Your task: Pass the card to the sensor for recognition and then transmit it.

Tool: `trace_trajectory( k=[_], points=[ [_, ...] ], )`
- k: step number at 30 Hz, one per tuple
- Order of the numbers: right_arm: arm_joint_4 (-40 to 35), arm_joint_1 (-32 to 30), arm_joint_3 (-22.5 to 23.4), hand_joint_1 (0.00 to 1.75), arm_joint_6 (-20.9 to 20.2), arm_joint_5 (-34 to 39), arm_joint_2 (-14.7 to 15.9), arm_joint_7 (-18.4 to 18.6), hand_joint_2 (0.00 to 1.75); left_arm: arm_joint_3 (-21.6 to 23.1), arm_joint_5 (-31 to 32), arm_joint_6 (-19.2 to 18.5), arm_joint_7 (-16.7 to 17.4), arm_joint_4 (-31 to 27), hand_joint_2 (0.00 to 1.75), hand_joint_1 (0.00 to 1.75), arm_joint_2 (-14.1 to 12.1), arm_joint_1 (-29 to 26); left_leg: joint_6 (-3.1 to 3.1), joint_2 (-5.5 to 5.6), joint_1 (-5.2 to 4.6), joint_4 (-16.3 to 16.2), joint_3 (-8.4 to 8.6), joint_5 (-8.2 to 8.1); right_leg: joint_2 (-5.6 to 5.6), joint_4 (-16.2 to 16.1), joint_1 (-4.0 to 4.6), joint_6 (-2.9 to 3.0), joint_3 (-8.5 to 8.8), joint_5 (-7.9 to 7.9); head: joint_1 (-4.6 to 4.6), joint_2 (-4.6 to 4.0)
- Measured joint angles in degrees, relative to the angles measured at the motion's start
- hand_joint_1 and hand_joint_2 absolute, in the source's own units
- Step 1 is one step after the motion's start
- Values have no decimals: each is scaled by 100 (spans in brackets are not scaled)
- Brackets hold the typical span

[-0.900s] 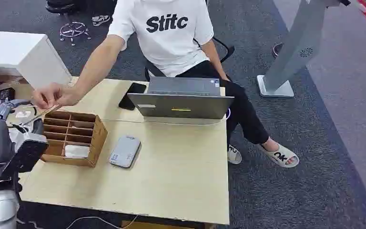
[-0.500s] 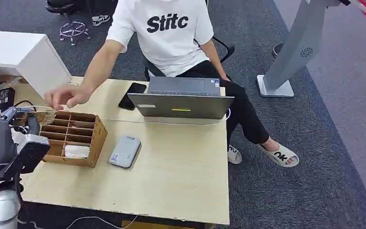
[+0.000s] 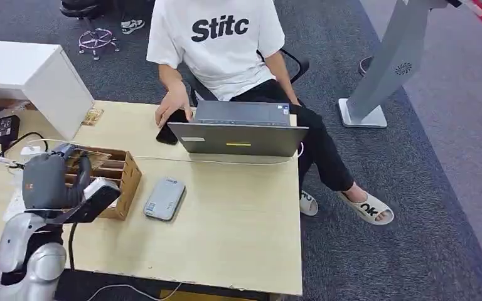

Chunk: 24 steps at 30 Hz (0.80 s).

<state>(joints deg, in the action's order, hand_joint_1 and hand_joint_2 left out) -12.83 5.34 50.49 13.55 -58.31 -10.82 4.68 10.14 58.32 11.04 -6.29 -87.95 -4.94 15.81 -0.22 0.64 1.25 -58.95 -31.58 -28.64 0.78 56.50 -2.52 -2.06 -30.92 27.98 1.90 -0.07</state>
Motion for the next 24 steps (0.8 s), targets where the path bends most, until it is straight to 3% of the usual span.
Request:
trace_trajectory(
  k=[8,11,24],
  points=[
    [0,-1,0,0,-11,-31,-11,2,175,183,57,24,15,256,175,175,83,106,0,-1,0,0,-1,0,5,0,0,0,-6,0,-2,0],
    [0,0,0,0,-20,-79,-20,31,175,348,413,24,149,437,175,175,118,232,0,1,0,0,-3,0,0,0,0,0,-5,0,-2,0],
    [0,19,-9,0,111,-278,-107,20,175,1038,1245,131,527,2047,175,175,395,685,0,0,0,0,-4,0,5,0,0,-4,-5,-3,0,0]
  ],
)
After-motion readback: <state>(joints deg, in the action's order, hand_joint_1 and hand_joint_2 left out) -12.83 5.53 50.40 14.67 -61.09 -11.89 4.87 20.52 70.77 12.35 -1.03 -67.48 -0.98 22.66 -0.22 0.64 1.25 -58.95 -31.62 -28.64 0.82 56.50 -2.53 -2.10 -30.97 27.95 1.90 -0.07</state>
